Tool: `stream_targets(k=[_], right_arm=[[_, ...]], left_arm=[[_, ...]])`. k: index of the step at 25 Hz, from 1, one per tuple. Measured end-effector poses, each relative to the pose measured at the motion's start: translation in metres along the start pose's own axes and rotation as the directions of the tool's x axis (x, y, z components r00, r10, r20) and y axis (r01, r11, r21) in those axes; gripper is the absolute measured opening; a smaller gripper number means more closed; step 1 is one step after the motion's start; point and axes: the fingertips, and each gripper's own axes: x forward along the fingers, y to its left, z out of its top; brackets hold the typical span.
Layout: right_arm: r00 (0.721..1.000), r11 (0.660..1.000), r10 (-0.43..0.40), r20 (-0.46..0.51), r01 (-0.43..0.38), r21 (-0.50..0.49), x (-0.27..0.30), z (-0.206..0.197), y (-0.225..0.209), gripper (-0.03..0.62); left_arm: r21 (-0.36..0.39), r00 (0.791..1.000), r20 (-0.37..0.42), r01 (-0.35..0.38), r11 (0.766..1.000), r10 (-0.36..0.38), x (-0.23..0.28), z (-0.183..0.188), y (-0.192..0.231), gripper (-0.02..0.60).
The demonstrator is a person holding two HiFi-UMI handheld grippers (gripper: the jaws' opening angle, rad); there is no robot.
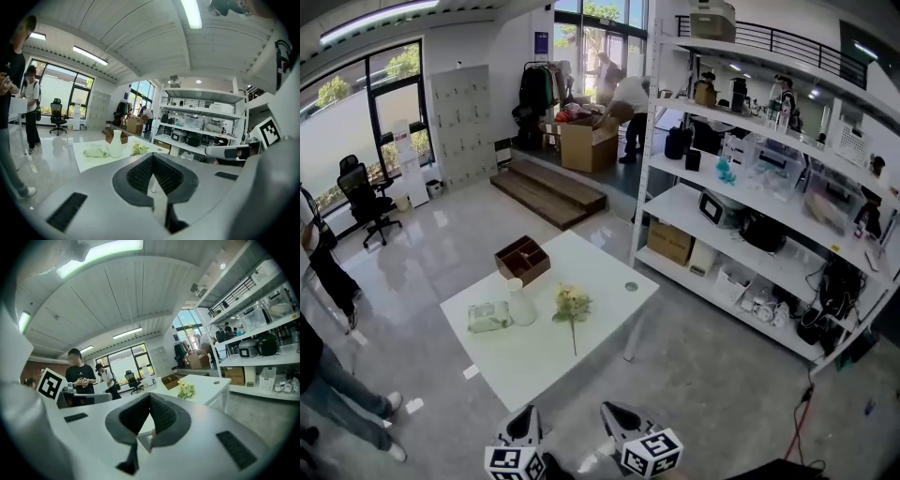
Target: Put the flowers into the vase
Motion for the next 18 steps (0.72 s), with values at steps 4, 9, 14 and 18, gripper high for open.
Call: stream_targets(k=[4,9,14,18], right_arm=[[1.000,1.000,-0.012,-0.013,0.012,-0.014,0.033,0.001,-0.002,0.002],[0.999,0.999,-0.030,-0.013,0.029,-0.033,0.090,0.010,0.004,0.002],[0.998,0.998,-0.060,-0.008,0.060,-0.030,0.146,0.020,0.014,0.002],[0.996,0.996,-0.083,-0.013,0.083,-0.041,0.180,0.021,0.021,0.002]], left_arm=[[-0.013,1.000,-0.001,0.011,1.000,-0.011,0.021,0.007,0.026,0.003],[-0.007,1.000,0.008,0.027,1.000,-0.027,0.050,0.029,0.076,0.003],[-0.005,0.998,0.008,0.058,0.998,-0.058,0.075,0.049,0.123,0.003],[-0.003,0.996,-0.004,0.092,0.996,-0.092,0.089,0.055,0.147,0.003]])
